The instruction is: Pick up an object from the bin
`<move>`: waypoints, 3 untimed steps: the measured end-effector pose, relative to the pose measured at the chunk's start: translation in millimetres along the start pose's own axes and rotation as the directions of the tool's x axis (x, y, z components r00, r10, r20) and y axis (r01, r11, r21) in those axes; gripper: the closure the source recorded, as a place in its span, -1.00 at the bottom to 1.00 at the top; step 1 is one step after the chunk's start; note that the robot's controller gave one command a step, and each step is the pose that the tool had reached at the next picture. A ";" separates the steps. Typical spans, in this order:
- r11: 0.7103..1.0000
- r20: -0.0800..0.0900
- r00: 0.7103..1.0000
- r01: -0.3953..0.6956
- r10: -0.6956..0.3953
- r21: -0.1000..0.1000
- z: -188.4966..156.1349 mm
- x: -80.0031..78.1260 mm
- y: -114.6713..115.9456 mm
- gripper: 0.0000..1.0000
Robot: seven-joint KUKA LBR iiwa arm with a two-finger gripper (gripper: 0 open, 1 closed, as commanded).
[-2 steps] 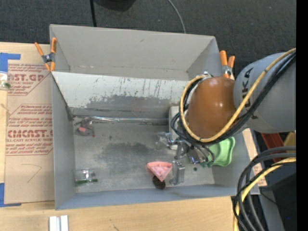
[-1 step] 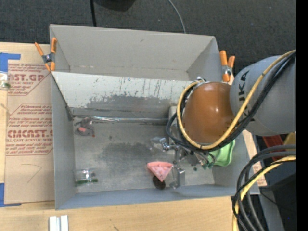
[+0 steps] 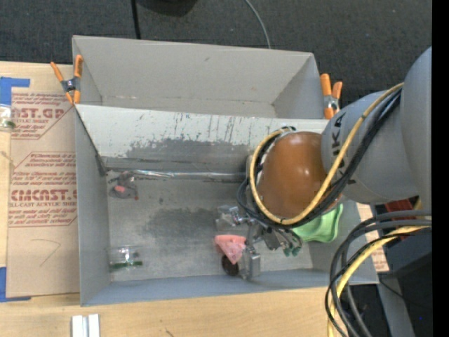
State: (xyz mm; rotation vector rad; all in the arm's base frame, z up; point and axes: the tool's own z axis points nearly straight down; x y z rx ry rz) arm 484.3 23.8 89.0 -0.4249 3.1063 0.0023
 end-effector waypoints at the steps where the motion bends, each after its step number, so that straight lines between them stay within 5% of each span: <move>1: 0.875 0.015 0.875 0.484 -0.484 0.009 13.3 -9.8 3.3 1.00; 3: 0.871 0.013 0.871 0.491 -0.491 0.007 10.3 -9.8 3.8 1.00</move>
Offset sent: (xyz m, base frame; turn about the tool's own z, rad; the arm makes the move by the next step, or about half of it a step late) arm 0.0000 0.0000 0.0000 0.0000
